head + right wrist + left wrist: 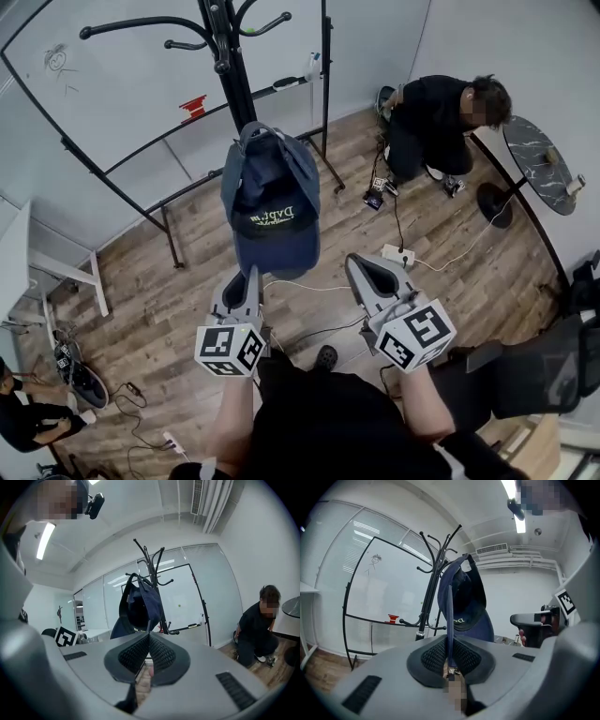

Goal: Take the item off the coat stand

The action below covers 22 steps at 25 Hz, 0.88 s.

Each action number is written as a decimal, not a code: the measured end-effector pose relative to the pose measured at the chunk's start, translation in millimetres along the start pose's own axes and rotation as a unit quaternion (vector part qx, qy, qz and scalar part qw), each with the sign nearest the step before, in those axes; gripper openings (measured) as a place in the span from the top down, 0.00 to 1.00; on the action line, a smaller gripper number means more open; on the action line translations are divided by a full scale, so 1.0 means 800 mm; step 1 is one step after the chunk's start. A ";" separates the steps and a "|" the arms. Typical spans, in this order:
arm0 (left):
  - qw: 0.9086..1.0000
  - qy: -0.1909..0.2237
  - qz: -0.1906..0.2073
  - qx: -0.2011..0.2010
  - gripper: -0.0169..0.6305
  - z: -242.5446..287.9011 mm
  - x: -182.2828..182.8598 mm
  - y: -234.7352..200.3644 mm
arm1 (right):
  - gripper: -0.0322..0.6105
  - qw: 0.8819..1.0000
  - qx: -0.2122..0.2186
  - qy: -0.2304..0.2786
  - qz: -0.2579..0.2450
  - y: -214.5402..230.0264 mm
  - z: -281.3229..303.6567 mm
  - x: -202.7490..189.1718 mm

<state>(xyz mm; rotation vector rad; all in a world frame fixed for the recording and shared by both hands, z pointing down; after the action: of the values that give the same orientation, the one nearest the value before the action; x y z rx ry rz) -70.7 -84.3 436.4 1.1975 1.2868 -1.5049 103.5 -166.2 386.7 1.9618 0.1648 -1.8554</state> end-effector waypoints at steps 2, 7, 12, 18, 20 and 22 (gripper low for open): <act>1.000 -0.004 0.000 0.002 0.93 -0.005 -0.004 0.004 | 0.90 1.000 0.002 0.002 0.002 -0.001 -0.002 -0.002; 1.000 -0.011 0.003 0.000 0.93 -0.015 -0.005 0.007 | 0.90 1.000 0.003 0.002 0.003 -0.004 0.002 -0.009; 1.000 -0.018 0.005 -0.001 0.93 -0.020 -0.004 -0.001 | 0.90 1.000 0.005 -0.004 -0.014 -0.016 0.017 -0.013; 1.000 -0.023 0.004 0.006 0.93 -0.019 -0.006 -0.017 | 0.90 0.999 0.011 -0.011 -0.032 -0.024 0.032 -0.015; 1.000 -0.025 0.000 0.006 0.93 -0.017 -0.007 -0.019 | 0.90 0.999 0.008 -0.012 -0.037 -0.023 0.033 -0.015; 1.000 -0.025 0.000 0.006 0.93 -0.014 -0.007 -0.020 | 0.90 0.999 0.003 -0.015 -0.041 -0.020 0.033 -0.015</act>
<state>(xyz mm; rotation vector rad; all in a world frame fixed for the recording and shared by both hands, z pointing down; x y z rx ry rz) -82.9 -70.5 444.9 1.1616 1.2456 -1.5345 72.2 -159.6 395.0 1.9585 0.2344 -1.9383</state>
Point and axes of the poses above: the fingertips, and each gripper's own axes: z forward along the fingers, y to its right, x out of its top, the point moved 2 cm from there along -z, backward along the fingers, and after that the axes turned 7 degrees about y, right-handed, at the moved point
